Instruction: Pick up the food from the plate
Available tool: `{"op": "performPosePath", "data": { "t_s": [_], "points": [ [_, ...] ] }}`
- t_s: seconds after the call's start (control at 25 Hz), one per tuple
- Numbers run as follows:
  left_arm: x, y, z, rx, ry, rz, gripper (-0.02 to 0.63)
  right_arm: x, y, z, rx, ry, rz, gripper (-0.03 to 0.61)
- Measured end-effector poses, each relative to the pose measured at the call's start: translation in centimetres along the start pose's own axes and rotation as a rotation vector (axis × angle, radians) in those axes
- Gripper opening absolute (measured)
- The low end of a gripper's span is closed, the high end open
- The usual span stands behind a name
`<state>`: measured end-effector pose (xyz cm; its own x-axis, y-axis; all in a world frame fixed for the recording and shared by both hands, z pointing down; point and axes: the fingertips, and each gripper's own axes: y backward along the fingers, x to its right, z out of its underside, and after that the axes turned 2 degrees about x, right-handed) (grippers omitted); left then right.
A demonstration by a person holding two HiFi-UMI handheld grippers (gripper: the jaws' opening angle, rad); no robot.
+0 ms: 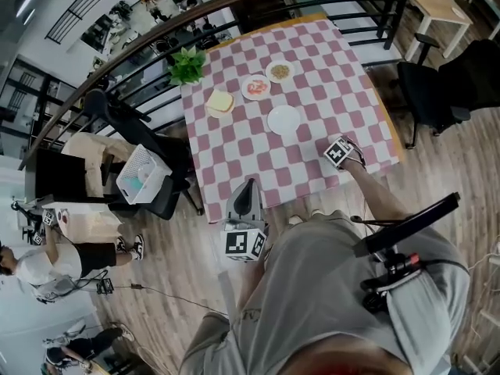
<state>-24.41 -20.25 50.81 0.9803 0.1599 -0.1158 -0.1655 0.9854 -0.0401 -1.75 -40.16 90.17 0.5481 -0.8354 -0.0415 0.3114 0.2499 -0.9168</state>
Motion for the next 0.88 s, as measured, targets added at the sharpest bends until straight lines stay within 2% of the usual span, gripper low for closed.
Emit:
{"op": "performPosePath", "data": {
  "t_s": [0.08, 0.28, 0.48, 0.56, 0.72, 0.88],
  "points": [
    [-0.2, -0.3, -0.1, 0.008, 0.003, 0.005, 0.008, 0.0, 3.0, -3.0, 0.097, 0.004, 0.008, 0.367],
    [-0.7, -1.5, -2.2, 0.053, 0.0, 0.019, 0.008, -1.0, 13.0, -10.4, 0.402, -0.073, 0.012, 0.365],
    [-0.9, -3.2, -5.0, 0.11, -0.02, 0.033, 0.009, -3.9, 27.3, -17.7, 0.853, -0.183, -0.056, 0.365],
    [-0.6, -3.8, -5.7, 0.127, -0.03, 0.042, 0.009, -4.8, 32.5, -19.3, 0.989, -0.187, -0.056, 0.365],
    [0.0, -4.7, -6.8, 0.156, -0.043, 0.07, 0.009, -6.1, 39.8, -20.9, 1.159, -0.155, -0.024, 0.364],
    [0.7, -5.1, -7.4, 0.168, -0.043, 0.083, 0.009, -6.9, 42.4, -20.9, 1.184, -0.084, 0.039, 0.36]
  ]
}}
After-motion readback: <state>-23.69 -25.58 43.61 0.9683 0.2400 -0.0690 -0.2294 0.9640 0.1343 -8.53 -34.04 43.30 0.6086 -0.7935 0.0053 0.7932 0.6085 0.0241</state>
